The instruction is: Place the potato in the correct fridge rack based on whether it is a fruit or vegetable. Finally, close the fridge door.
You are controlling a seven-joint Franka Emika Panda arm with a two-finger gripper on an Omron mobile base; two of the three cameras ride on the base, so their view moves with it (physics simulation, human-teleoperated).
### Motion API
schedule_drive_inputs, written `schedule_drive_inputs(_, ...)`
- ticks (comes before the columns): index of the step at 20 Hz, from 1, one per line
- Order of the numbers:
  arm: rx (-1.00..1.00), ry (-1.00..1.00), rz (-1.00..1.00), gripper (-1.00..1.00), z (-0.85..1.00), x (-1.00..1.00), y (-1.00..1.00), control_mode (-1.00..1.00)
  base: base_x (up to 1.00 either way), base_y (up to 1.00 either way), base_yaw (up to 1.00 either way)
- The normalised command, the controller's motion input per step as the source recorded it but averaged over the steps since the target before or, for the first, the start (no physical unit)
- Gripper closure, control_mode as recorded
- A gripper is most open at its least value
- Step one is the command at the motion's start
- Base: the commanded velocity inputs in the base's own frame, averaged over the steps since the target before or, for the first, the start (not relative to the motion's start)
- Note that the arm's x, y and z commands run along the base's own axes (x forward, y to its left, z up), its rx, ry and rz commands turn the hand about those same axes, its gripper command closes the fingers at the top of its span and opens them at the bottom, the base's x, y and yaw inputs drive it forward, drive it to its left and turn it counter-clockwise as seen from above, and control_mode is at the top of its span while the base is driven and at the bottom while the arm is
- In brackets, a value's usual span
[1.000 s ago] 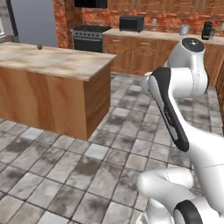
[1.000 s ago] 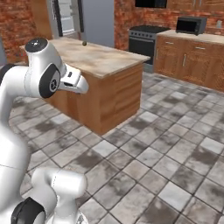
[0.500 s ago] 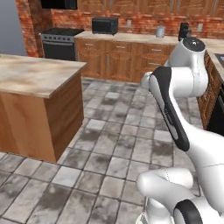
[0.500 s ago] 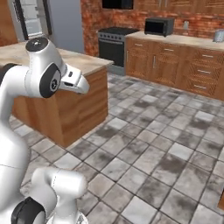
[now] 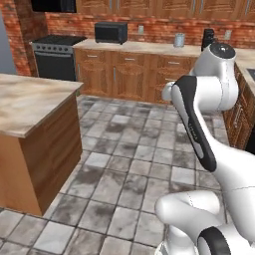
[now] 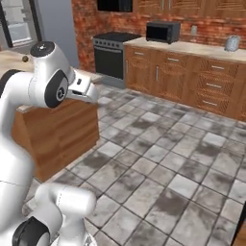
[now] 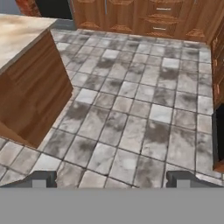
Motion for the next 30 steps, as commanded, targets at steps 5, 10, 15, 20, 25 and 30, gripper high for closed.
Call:
schedule_drive_inputs(5, 0.0, 0.0, 0.0, -1.0, 0.0, 0.0, 0.0, 1.0, 1.0, -0.48, 0.21)
schedule_drive_inputs(10, 0.0, 0.0, 0.0, -1.0, 0.0, 0.0, 0.0, 1.0, 1.0, -0.52, 0.29)
schedule_drive_inputs(15, 0.0, 0.0, 0.0, -1.0, 0.0, 0.0, 0.0, 1.0, 1.0, -0.46, 0.31)
schedule_drive_inputs(20, 0.0, 0.0, 0.0, -1.0, 0.0, 0.0, 0.0, 1.0, 1.0, -0.33, 0.3)
schedule_drive_inputs(25, 0.0, 0.0, 0.0, -1.0, 0.0, 0.0, 0.0, 1.0, 1.0, -0.21, 0.29)
schedule_drive_inputs(30, 0.0, 0.0, 0.0, -1.0, 0.0, 0.0, 0.0, 1.0, 1.0, -0.15, 0.25)
